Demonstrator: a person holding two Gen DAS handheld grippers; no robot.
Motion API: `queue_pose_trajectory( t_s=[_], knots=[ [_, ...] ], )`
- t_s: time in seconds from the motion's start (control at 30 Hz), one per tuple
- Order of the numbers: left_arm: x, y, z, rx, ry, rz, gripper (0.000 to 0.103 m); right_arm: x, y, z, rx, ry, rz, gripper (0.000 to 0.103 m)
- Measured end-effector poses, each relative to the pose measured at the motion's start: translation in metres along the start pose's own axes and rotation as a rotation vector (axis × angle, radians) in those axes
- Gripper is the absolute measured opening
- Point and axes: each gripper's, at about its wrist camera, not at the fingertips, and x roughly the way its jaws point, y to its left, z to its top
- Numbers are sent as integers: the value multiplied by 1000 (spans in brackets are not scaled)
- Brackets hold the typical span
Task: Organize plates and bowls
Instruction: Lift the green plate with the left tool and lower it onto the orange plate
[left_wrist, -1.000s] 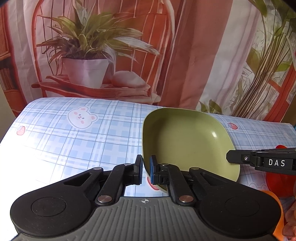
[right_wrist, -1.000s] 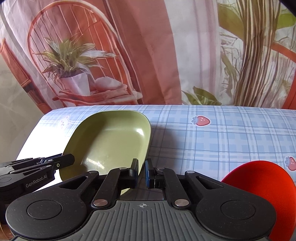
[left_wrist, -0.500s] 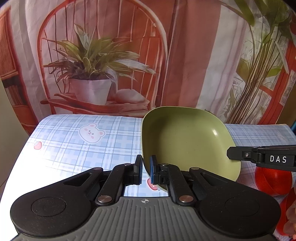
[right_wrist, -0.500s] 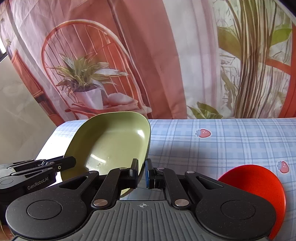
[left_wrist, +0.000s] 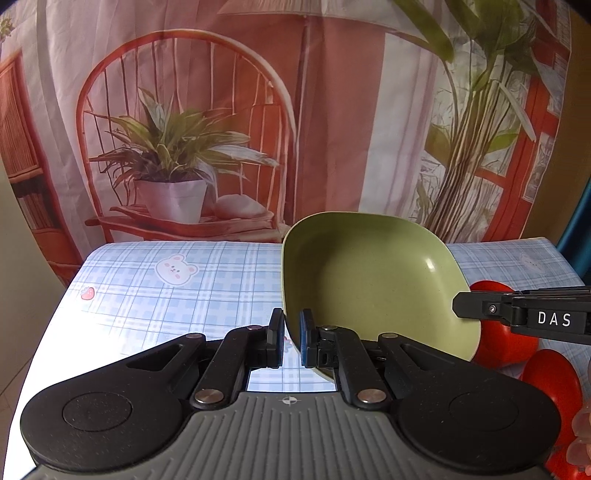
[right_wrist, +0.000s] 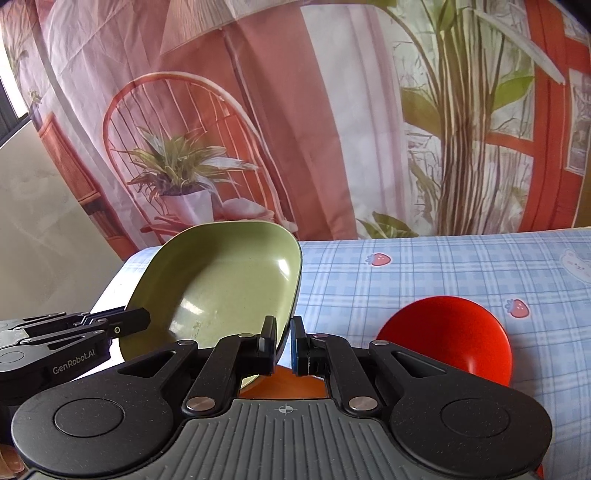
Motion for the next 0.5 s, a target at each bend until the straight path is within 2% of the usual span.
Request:
queue_pose_trajectory(
  t_s=[0.23, 0.5],
  knots=[
    [-19, -14, -15, 13, -2, -16, 9, -28, -5, -20, -1, -3, -16, 7],
    [-27, -20, -35, 15, 26, -33, 9, -43, -9, -46, 1, 20, -24, 8]
  ],
)
